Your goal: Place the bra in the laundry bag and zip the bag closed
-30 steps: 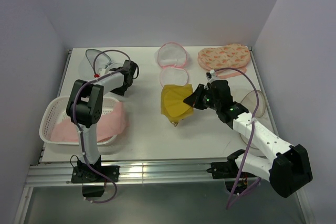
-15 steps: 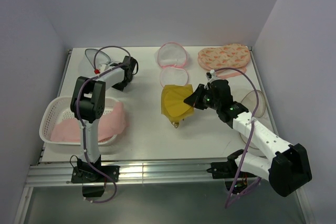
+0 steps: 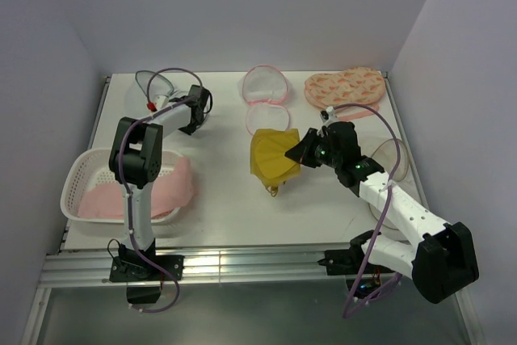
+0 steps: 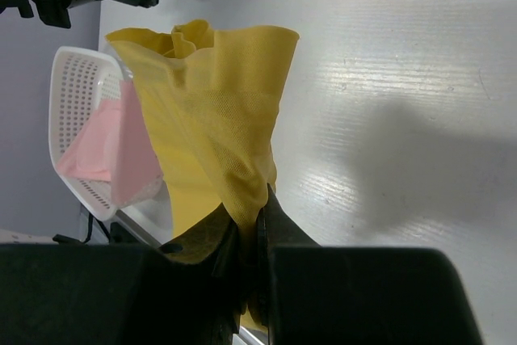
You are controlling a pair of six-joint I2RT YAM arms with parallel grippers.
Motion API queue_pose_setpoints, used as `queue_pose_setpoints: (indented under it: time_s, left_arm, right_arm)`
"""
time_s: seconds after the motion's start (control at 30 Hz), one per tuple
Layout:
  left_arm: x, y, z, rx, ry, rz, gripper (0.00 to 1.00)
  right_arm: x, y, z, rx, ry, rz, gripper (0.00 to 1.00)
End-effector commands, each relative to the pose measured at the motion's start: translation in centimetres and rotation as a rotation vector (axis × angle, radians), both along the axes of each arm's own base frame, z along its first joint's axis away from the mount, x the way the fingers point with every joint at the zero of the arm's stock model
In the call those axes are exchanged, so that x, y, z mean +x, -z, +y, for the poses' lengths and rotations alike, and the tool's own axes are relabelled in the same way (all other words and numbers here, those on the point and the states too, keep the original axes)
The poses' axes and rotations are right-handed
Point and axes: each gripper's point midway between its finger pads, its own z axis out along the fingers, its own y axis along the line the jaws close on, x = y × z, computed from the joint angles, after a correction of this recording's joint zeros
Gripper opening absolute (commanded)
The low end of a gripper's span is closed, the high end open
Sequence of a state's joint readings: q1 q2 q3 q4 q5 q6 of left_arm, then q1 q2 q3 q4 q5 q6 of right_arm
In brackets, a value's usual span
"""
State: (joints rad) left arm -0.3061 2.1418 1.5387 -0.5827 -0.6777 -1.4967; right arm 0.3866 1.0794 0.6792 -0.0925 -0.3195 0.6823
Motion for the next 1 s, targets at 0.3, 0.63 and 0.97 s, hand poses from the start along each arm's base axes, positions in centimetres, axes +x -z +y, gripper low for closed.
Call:
queue_pose_setpoints:
  time_s: [0.3,0.63,0.97]
  left_arm:
    - [1.0,-8.0,-3.8,0.0,0.338,-0.115,0.0]
    - [-3.6,-13.4,-6.1,-0.012,0.516,-0.209,0.0]
    - [-10.8,-15.5,-9.7,-0.127,0.777,-0.255,0.0]
  right_arm:
    - [0.9,-2.2,-0.2,0.028,0.003,-0.072,0.0]
    - [1.6,-3.9,-0.9,0.039,0.031,-0.101,0.0]
    - [2.0,-7.7,-1.7,0.07,0.07,-0.167,0.0]
